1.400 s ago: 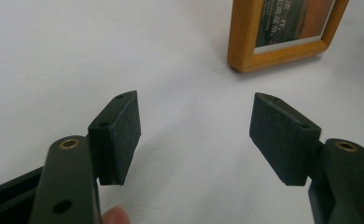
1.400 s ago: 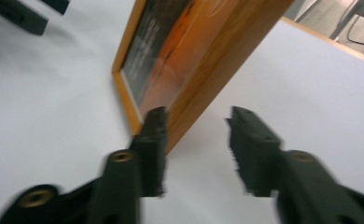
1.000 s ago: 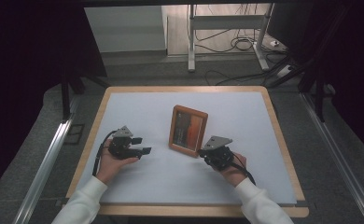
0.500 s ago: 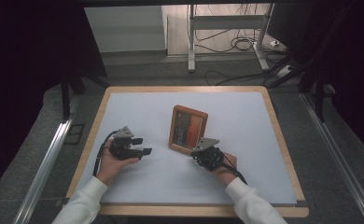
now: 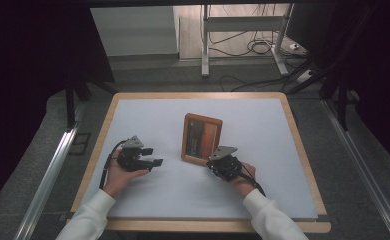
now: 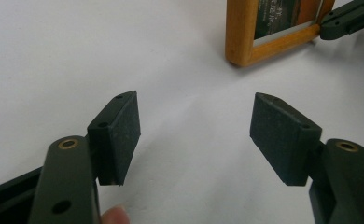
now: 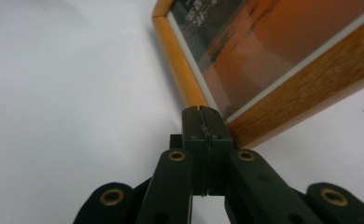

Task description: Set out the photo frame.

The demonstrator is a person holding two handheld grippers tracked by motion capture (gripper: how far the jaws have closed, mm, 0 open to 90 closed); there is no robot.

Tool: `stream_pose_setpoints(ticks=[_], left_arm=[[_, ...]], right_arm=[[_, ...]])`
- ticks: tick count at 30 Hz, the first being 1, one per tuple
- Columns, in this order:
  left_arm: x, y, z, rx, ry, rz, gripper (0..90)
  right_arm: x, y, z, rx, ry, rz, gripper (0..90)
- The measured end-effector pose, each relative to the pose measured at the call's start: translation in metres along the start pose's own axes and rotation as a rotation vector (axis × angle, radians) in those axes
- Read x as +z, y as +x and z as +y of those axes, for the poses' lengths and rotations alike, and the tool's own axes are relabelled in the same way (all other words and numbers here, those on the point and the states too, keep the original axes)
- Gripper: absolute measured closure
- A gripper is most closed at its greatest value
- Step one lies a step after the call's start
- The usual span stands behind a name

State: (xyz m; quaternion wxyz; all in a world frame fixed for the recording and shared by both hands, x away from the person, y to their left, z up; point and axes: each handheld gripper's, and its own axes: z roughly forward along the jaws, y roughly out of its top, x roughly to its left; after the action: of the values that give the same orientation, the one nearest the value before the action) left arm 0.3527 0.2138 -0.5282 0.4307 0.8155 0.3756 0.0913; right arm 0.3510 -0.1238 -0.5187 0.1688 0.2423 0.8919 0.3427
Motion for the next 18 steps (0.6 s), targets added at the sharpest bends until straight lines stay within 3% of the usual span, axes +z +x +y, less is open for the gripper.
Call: stream_pose_setpoints(ticks=[18], left_arm=[[0.001, 0.000, 0.000, 0.001, 0.005, -0.002, 33.0]], right_arm=[[-0.003, -0.012, -0.005, 0.030, -0.004, -0.027, 89.7]])
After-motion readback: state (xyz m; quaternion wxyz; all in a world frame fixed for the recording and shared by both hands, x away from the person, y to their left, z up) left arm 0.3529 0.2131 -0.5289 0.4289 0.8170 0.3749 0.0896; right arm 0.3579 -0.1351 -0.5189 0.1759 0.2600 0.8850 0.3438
